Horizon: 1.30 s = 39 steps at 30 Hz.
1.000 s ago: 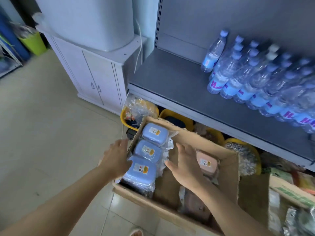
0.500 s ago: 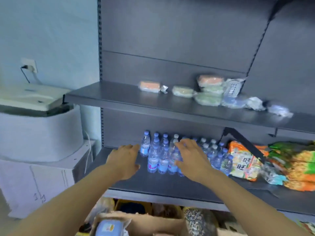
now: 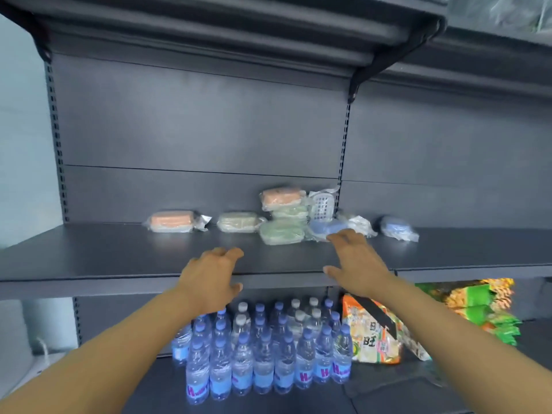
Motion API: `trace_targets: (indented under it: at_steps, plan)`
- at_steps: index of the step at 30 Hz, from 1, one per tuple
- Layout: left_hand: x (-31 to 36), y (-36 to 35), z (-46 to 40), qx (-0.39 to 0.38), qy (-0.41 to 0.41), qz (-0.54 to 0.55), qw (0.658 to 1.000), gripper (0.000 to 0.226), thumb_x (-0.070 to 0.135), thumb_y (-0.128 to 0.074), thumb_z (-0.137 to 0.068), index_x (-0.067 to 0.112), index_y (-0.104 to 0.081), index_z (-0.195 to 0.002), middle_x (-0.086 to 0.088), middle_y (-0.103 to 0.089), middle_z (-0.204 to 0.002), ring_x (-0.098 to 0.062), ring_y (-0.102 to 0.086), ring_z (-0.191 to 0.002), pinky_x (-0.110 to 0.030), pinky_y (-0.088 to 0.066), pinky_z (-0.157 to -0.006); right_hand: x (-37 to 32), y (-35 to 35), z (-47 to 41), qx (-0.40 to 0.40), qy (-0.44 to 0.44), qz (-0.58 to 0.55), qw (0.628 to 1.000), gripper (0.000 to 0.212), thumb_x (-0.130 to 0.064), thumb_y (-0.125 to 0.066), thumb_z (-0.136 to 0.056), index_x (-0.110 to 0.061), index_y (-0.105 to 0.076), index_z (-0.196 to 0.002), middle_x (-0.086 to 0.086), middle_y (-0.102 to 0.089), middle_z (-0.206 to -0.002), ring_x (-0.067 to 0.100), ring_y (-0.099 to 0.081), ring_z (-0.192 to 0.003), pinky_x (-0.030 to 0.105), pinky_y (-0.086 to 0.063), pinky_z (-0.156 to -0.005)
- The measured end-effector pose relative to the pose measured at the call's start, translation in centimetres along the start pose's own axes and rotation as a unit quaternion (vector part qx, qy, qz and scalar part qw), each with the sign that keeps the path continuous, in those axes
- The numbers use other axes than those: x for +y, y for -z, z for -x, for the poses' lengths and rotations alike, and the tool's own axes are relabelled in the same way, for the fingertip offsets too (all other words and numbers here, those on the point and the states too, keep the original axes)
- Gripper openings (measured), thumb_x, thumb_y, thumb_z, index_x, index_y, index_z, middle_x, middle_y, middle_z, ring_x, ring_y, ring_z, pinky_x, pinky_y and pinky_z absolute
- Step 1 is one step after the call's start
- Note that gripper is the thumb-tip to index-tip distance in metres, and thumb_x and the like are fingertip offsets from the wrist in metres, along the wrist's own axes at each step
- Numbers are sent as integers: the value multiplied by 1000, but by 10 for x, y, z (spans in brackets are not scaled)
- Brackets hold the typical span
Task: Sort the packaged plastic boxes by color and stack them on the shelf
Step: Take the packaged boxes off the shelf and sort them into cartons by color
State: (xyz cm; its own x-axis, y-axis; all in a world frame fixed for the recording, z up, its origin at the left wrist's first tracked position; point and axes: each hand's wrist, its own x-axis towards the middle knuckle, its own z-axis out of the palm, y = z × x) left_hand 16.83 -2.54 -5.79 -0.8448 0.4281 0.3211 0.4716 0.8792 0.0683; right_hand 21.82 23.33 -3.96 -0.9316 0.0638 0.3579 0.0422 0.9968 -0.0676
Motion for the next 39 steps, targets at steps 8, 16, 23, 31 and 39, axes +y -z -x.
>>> trace_targets:
  at_steps: [8,16,23,31,39]
  plan:
    - [55,-44,-150,11,16,-8,1000,67,44,-54,-90,26,-22,-146,-2,-34,-149,-24,-36,-134,-39,-34,-107,128,-26,-134,-25,2,-38,999,74,-27,-60,-88,-17,-20,-150,6,-22,-154,28,-25,-138,40,-31,-110]
    - [74,-99,-268,-20,63,-46,997,62,50,-46,-93,32,-21,-147,-3,-15,-157,-24,-16,-144,-45,-22,-114,183,-84,-256,-130,57,-50,989,88,-28,-71,-78,-16,-20,-149,7,-28,-153,25,-30,-138,33,-31,-111]
    - [70,-118,-298,-41,85,-42,995,57,59,-42,-90,23,-33,-134,-4,-34,-145,-26,-23,-138,-44,-27,-109,183,-109,-275,-98,191,9,977,89,-40,-73,-75,-23,-24,-148,-1,-32,-151,22,-32,-135,35,-23,-113]
    - [58,-94,-254,-56,75,-7,996,57,65,-51,-81,31,-35,-125,-2,-41,-133,-21,-34,-112,-42,-34,-103,169,-87,-245,-95,227,-29,969,76,-57,-71,-69,-29,-43,-134,-6,-40,-109,16,-37,-106,32,-38,-93]
    - [54,-82,-223,-128,95,-38,986,72,64,-41,-88,40,-7,-147,-5,-28,-148,-28,-24,-138,-52,-28,-109,179,-96,-231,-201,205,-139,948,88,-53,-69,-78,-40,-18,-148,-9,-34,-142,16,-29,-131,33,-28,-109]
